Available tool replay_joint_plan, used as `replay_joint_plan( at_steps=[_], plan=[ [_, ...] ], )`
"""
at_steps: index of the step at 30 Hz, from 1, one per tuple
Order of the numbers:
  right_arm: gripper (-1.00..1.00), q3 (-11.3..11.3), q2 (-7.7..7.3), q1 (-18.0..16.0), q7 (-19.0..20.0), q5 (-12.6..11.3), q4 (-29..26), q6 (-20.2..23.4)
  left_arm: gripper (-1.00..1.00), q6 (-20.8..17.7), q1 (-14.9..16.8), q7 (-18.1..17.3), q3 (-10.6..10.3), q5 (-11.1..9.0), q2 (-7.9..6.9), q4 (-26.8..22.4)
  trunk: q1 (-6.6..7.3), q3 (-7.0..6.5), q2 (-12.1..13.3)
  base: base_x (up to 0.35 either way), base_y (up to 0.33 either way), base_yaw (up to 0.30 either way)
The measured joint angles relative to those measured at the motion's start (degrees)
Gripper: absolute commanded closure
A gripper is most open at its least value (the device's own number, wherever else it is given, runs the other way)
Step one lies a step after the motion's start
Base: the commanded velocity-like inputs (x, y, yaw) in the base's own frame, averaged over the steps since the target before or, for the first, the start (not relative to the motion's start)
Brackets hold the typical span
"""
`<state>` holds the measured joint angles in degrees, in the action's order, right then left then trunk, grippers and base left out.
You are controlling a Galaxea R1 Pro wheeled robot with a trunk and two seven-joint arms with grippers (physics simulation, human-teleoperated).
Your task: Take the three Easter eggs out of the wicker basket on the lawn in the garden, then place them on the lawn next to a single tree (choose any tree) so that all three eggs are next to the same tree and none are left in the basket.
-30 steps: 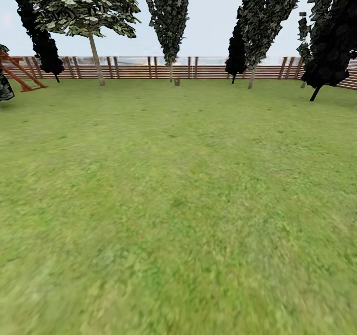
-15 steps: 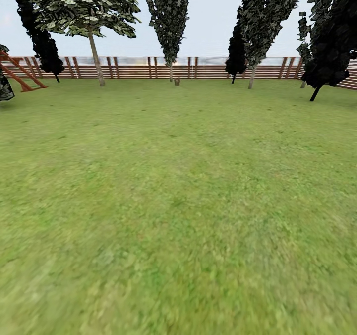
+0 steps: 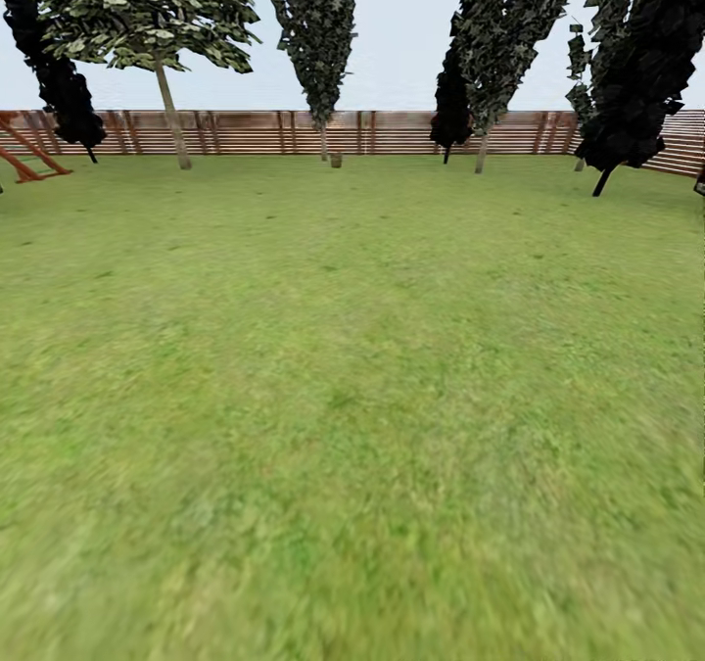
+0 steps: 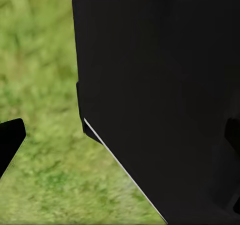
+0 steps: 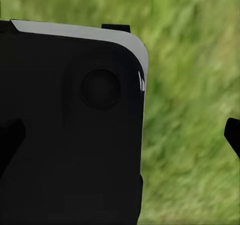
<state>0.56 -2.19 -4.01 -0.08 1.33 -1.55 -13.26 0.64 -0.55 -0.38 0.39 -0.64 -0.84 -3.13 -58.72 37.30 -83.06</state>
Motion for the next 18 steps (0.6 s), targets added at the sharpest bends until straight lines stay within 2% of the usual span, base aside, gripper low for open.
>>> replay_joint_plan(
  at_steps=[18],
  plan=[
    [-1.00, 0.24, -0.07, 0.03, 0.06, 0.51, 0.00, -0.02, -1.00, 0.00, -0.02, 0.06, 0.10, -0.01, -0.13, -0.02, 0.02, 0.00, 0.00, 0.250, 0.180, -0.001]
  ],
)
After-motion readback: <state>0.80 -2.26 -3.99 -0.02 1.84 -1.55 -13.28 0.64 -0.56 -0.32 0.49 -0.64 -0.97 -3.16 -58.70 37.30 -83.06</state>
